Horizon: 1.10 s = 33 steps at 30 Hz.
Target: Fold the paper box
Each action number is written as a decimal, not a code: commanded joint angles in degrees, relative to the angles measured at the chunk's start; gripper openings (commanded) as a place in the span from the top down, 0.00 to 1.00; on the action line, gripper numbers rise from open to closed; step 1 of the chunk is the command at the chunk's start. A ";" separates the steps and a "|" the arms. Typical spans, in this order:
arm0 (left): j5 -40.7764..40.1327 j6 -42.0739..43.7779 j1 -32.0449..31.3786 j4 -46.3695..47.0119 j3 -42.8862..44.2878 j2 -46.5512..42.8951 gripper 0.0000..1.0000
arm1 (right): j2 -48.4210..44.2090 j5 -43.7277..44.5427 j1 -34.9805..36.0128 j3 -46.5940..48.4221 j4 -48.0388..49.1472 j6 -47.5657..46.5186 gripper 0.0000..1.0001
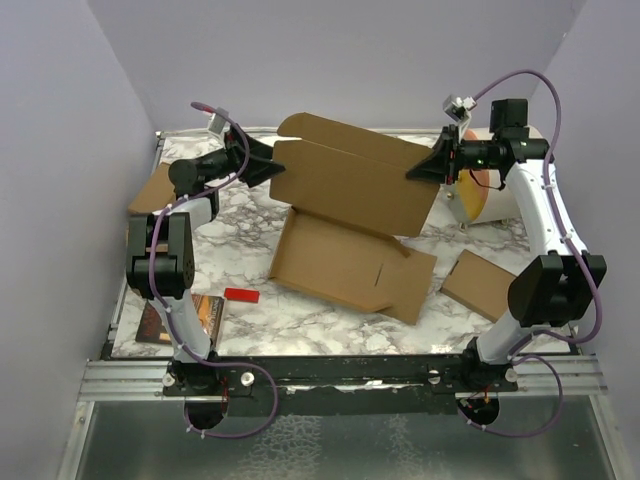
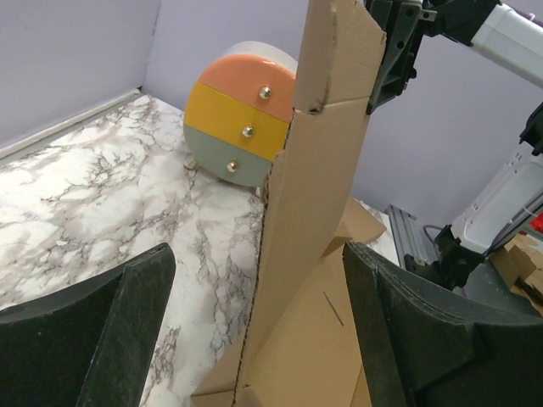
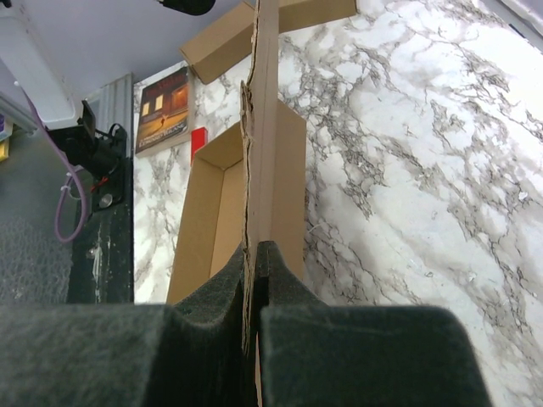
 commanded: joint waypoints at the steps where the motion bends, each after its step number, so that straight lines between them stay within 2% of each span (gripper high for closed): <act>1: 2.19 2.55 -1.60 2.25 1.57 0.69 0.15 | 1.38 -1.70 1.20 2.41 -1.29 -1.46 0.99; 2: 2.24 2.64 -2.09 2.18 1.46 0.71 0.12 | 1.41 -1.48 1.40 2.51 -1.17 -1.38 0.99; 3: 2.31 2.88 -2.36 2.19 1.37 0.65 0.03 | 1.47 -1.35 1.61 2.57 -1.02 -1.23 0.99; 4: 2.54 2.88 -2.54 2.13 1.20 0.63 0.01 | 1.54 -1.24 1.77 2.54 -0.94 -1.21 0.99; 10: 2.95 3.15 -3.38 0.44 1.05 0.44 0.04 | 1.70 -0.74 2.47 2.78 -1.11 -1.47 0.99; 12: 2.88 3.46 -3.79 0.19 1.12 0.37 0.13 | 1.67 -0.64 2.66 2.88 -1.18 -1.51 0.99; 13: 2.88 3.47 -3.89 0.08 1.13 0.38 0.21 | 1.66 -0.66 2.72 2.87 -1.14 -1.52 0.99; 15: 2.88 3.32 -4.09 -0.12 1.29 0.46 0.42 | 1.60 -0.66 2.79 2.78 -1.15 -1.54 0.99; 18: 2.87 3.23 -4.12 -0.10 1.10 0.26 0.78 | 1.27 -0.55 2.80 2.45 -1.20 -1.64 0.99; 21: 2.42 3.73 -4.12 -0.05 0.25 -0.58 0.95 | 1.03 -0.43 2.87 2.06 -1.18 -1.76 0.99; 23: 2.27 4.28 -4.12 -0.47 -0.28 -1.19 1.00 | 0.87 -0.38 2.89 1.85 -1.19 -1.91 0.99; 27: 1.82 5.38 -4.12 -0.88 -1.34 -2.51 1.00 | 0.45 -0.19 2.88 1.39 -1.20 -2.00 0.98; 29: 1.09 6.69 -4.07 -1.50 -2.24 -3.51 1.00 | 0.20 0.19 2.88 1.31 -1.16 -2.00 0.87; 33: -1.24 11.74 -3.66 -4.92 -5.60 -6.86 1.00 | -1.00 2.43 2.88 1.08 -0.77 -1.58 0.59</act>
